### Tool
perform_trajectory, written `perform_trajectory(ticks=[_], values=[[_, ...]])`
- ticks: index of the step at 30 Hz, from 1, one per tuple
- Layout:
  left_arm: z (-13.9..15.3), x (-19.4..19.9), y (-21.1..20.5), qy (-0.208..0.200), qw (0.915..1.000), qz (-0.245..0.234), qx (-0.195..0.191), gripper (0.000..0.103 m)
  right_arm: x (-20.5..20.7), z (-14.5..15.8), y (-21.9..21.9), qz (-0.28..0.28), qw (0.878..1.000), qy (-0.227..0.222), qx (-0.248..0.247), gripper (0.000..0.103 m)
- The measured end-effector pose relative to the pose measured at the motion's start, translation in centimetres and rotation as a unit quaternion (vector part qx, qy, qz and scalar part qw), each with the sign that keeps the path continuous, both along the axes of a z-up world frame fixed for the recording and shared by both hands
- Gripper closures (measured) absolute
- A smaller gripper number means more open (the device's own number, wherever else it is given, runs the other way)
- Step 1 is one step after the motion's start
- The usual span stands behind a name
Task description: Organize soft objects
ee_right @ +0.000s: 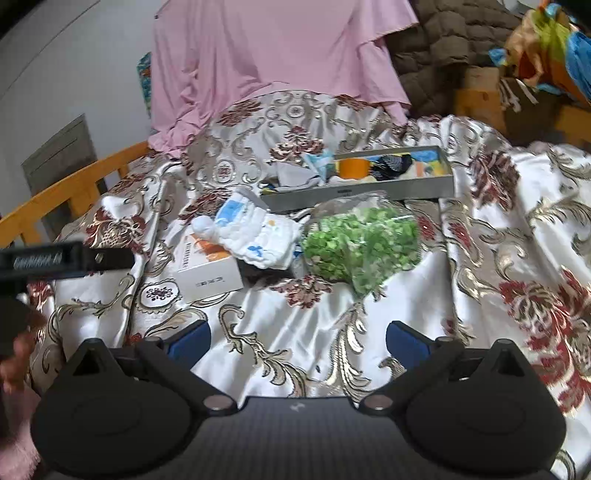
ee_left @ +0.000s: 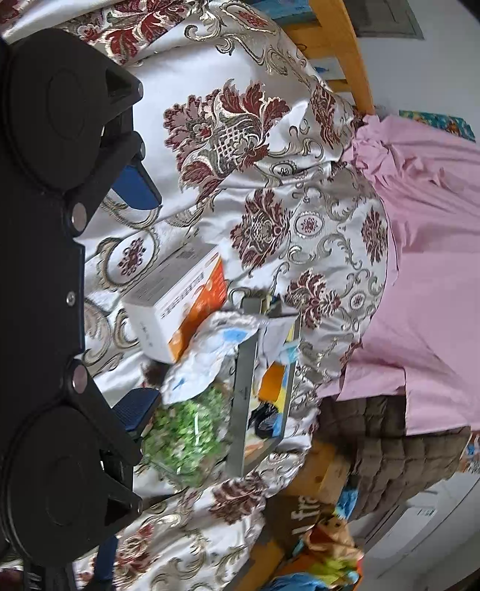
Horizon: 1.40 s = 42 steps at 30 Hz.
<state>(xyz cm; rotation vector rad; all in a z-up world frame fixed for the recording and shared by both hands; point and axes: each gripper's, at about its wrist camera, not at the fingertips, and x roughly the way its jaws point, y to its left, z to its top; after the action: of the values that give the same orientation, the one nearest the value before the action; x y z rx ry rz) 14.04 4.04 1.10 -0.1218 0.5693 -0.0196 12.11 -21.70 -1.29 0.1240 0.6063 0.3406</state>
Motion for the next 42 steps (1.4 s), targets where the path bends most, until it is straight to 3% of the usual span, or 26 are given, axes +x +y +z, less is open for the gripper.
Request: perform_trajectory(ticks=[11,20,31,36,42], values=[[0.2,7.8,2.6,0.010,0.9980,0.003,-0.062,0.001,6.2,-0.7,3.1,0.054,0.997,-0.042,0.034,0.000],[-0.4,17.4,3.3,0.013,0.9935,-0.043,-0.104,0.001,12.8,-1.9,7.8,0.093,0.993,-0.070,0.000,0.000],[-3.2,26.5,2.5,0.088,0.9794,-0.109,-0.146,0.005,17.4,-2.3,10.8,0.111,0.992,-0.063,-0.013,0.000],[-5.5,28.0,3.4,0.138,0.9692,-0.103,-0.176,0.018,18.9,-3.1,11.1,0.099,0.994,-0.044,-0.010,0.000],[-7.5,28.7,4.5,0.165,0.9608,-0.089,-0.204,0.022,18.8,-3.9,11.6,0.106,0.993,-0.043,-0.036,0.000]])
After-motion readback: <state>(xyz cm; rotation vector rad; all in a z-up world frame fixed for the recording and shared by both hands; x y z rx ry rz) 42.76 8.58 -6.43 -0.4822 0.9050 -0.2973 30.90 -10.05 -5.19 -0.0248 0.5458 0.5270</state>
